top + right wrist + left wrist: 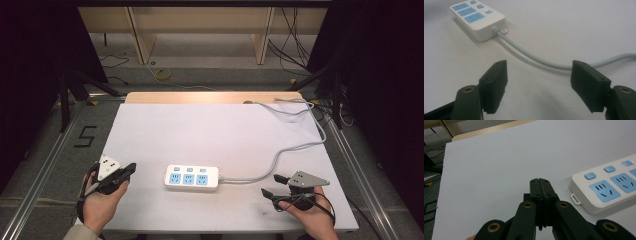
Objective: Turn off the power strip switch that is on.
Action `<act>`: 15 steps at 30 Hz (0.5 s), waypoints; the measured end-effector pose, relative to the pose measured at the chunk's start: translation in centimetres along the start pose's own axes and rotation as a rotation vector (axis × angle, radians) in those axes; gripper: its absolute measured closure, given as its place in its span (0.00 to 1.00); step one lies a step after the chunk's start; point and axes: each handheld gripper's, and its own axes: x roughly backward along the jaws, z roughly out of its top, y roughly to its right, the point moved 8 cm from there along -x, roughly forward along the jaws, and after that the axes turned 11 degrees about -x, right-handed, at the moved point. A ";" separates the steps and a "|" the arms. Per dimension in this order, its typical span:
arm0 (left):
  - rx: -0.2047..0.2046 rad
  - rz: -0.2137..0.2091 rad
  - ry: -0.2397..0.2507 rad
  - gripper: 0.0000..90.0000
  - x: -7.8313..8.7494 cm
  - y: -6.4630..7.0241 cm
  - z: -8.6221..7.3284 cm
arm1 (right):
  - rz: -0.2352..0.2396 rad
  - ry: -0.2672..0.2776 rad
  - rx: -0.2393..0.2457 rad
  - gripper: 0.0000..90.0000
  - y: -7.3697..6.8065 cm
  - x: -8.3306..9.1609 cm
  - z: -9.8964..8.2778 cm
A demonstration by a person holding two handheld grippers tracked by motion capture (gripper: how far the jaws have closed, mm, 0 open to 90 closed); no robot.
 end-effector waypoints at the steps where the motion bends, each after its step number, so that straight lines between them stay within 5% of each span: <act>1: 0.000 0.000 -0.001 1.00 0.0 0.0 0.0 | 0.000 0.000 -0.001 0.34 0.0 0.0 0.0; 15: 0.005 -0.015 0.007 1.00 -0.1 0.4 0.5 | 0.005 -0.005 -0.002 0.34 -0.2 0.0 -0.1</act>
